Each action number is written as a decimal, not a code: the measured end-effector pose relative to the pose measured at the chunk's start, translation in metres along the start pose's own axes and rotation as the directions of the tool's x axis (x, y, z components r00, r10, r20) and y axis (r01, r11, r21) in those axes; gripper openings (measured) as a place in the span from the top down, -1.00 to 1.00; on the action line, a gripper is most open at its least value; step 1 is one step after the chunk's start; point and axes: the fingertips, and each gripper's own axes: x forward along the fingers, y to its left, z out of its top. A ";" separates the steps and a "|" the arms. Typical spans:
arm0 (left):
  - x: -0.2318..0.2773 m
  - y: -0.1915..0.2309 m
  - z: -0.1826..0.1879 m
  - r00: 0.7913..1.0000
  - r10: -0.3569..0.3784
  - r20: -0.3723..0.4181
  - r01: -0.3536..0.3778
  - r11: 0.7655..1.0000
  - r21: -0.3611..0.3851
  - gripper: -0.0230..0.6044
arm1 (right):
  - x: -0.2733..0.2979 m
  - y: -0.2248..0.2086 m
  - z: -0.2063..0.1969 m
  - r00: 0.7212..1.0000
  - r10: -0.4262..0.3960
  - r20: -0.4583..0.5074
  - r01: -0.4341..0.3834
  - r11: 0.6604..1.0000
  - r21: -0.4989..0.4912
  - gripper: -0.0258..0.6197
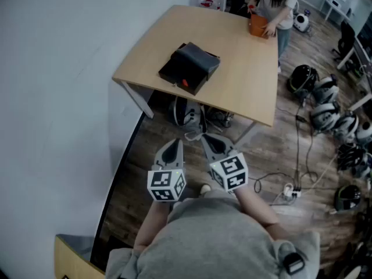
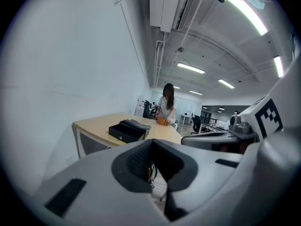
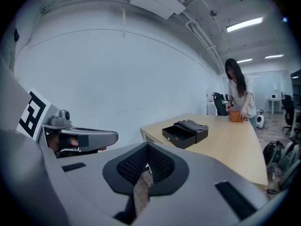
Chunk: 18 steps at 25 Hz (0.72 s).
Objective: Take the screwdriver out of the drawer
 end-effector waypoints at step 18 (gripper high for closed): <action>-0.019 -0.001 -0.014 0.999 0.042 0.016 -0.041 0.998 -0.043 0.93 | -0.012 0.021 0.004 0.997 0.057 0.053 -0.056 0.998 -0.008 0.92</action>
